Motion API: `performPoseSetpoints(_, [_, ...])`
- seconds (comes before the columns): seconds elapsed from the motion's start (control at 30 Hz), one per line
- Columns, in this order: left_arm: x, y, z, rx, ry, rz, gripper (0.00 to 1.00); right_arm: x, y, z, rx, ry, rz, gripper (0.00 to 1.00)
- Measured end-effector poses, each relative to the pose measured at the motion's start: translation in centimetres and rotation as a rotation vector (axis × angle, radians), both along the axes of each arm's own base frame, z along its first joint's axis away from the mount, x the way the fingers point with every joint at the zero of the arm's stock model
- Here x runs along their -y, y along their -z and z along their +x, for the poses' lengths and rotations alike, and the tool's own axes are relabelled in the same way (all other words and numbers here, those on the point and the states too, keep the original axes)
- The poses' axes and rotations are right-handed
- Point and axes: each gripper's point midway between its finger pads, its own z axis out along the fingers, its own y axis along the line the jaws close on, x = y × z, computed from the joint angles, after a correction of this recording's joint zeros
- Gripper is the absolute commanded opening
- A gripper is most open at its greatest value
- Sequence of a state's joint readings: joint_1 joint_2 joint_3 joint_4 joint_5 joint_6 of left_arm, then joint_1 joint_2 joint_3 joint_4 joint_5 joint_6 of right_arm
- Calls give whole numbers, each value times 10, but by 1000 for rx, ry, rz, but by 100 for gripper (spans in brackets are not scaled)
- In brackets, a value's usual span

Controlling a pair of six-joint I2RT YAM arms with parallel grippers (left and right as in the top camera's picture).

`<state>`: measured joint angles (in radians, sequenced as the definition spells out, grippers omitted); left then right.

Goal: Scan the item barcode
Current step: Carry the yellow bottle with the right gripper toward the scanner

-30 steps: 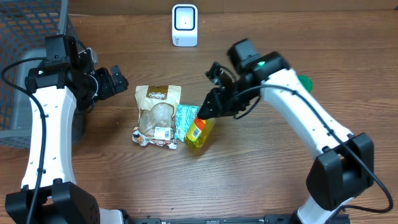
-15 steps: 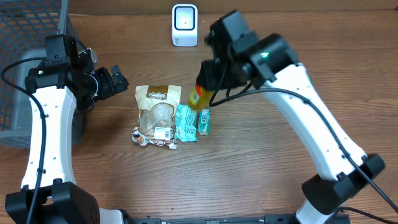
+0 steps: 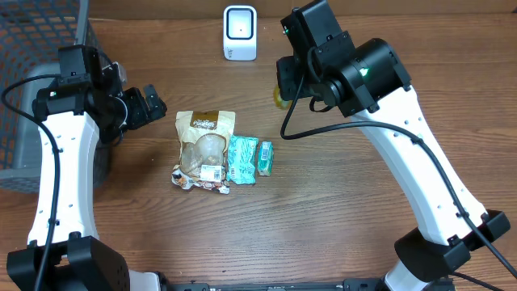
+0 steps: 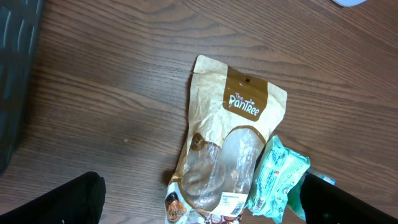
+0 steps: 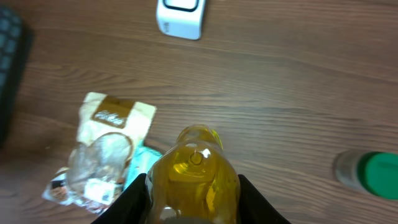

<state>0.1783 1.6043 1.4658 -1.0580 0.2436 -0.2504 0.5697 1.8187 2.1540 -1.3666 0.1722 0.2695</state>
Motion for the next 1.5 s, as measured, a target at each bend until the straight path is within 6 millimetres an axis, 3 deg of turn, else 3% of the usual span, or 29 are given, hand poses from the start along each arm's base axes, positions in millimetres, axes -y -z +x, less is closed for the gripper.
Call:
performPoseSetpoints(0.13, [0,0,0,0,0,0,100,4,2,3,7,13,-29,13])
performPoseSetpoints(0.23, [0,0,0,0,0,0,100,5,6,5,3,16,-42,39])
performPoseSetpoints(0.27, [0,0,0,0,0,0,100,4,8,6,0,15,-45,40])
performPoseSetpoints(0.4, [0,0,0,0,0,0,99,-4,13,9,-12,-6,-25,14])
performPoseSetpoints(0.57, [0,0,0,0,0,0,100,-19,2,23,53,-25,41,9])
performPoseSetpoints(0.87, [0,0,0,0,0,0,100,-43,-15,52,193,-102,80,8])
performPoseSetpoints(1.07, [0,0,0,0,0,0,100,-69,13,81,250,-233,-11,4])
performPoseSetpoints(1.33, [0,0,0,0,0,0,100,-90,67,139,388,-418,-291,4])
performPoseSetpoints(1.5, [0,0,0,0,0,0,100,-102,65,168,527,-481,-395,4])
